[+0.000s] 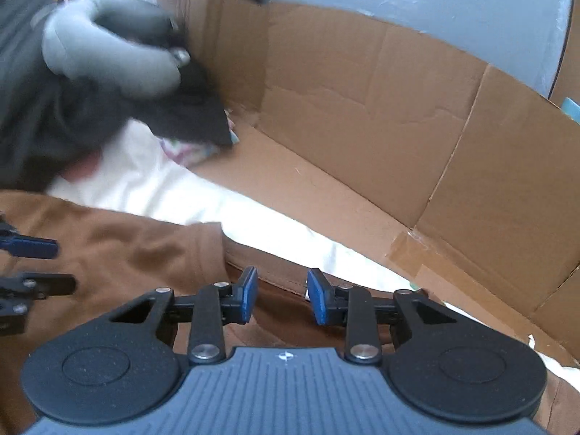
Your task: Fold clothes
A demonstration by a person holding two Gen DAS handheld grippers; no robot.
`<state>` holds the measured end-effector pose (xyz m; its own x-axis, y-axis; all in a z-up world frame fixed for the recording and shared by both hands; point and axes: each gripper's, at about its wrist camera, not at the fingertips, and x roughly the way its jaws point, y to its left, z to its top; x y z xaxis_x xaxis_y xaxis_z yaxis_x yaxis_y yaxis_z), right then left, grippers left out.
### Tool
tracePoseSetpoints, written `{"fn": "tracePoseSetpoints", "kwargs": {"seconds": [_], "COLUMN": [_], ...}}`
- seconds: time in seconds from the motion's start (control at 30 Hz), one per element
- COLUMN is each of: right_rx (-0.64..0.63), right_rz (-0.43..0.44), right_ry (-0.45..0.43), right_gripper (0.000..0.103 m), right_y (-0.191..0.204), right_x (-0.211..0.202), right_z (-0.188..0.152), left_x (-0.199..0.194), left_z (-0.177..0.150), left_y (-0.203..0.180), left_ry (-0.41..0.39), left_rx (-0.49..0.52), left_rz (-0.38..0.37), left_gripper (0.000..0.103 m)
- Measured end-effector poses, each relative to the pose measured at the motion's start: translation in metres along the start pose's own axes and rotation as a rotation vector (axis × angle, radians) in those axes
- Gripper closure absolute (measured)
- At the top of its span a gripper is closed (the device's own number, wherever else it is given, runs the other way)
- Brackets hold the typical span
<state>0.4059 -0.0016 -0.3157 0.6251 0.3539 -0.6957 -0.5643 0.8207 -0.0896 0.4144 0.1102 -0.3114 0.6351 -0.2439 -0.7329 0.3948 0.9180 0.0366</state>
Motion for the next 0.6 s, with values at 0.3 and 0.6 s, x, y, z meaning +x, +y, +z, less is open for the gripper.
{"fn": "tracePoseSetpoints", "kwargs": {"seconds": [0.3, 0.6], "right_rx": [0.032, 0.202], "right_rz": [0.127, 0.044], "right_ry": [0.163, 0.245], "right_gripper": [0.061, 0.054], "right_y": [-0.057, -0.12], "right_x": [-0.085, -0.184], "right_z": [-0.077, -0.164], "left_x": [-0.044, -0.073], "left_z": [-0.027, -0.05], "left_y": [-0.004, -0.028], "left_ry": [0.07, 0.133], "left_rx": [0.009, -0.106], "left_rz": [-0.071, -0.041], "left_gripper": [0.062, 0.04]}}
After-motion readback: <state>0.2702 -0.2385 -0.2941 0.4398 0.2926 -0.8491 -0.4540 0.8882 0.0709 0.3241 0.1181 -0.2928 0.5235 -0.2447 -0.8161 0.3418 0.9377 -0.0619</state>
